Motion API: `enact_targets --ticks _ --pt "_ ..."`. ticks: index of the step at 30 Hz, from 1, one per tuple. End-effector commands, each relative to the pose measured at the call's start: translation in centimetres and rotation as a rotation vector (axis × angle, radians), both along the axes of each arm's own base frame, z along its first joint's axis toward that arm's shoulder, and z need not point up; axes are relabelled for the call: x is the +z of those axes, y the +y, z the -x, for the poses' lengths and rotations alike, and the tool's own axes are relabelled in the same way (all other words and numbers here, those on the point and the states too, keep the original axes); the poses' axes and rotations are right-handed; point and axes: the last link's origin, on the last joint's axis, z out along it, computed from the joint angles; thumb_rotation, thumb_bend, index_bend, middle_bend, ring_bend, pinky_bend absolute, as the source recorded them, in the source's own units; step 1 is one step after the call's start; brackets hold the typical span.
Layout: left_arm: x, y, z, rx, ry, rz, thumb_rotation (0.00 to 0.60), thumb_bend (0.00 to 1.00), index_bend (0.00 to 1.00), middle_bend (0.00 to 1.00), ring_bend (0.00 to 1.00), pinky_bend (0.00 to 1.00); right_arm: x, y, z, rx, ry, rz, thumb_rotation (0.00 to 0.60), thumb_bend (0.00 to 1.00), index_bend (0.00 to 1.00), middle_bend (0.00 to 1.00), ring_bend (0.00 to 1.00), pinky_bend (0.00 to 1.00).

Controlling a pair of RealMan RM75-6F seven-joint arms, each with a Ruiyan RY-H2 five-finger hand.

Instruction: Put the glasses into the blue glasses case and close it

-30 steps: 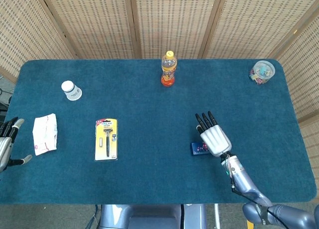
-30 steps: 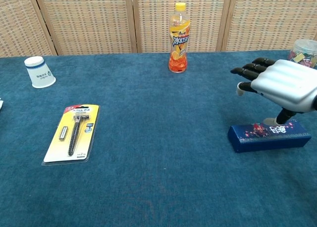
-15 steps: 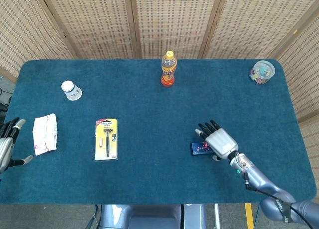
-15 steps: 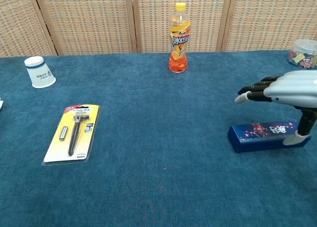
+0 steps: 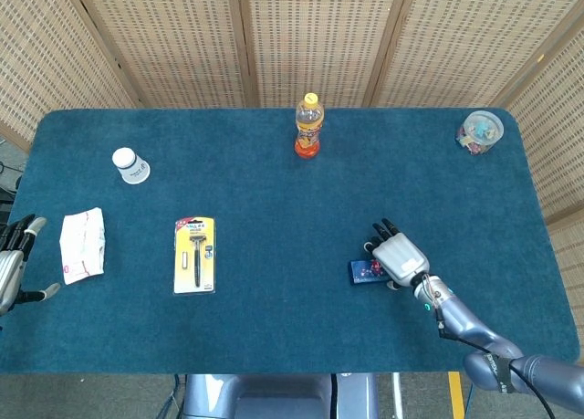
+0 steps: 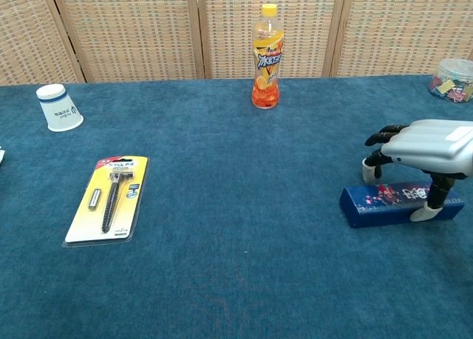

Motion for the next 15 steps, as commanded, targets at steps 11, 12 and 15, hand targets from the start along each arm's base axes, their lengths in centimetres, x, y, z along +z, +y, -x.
enact_targets --ticks 11,12,15 --pt "-0.1 0.0 0.0 0.000 0.002 0.000 0.600 0.00 0.00 0.00 0.00 0.00 0.1 0.2 0.6 -0.019 -0.071 0.013 0.600 0.04 0.34 0.26 0.15 0.09" --pt "-0.1 0.0 0.0 -0.001 0.002 0.002 0.600 0.00 0.00 0.00 0.00 0.00 0.3 0.4 0.7 -0.042 -0.080 0.001 0.600 0.02 0.25 0.17 0.10 0.09" --pt "-0.2 0.0 -0.1 -0.004 0.003 0.007 0.600 0.00 0.00 0.00 0.00 0.00 1.7 0.9 0.4 -0.086 -0.110 -0.017 0.600 0.00 0.03 0.00 0.00 0.09"
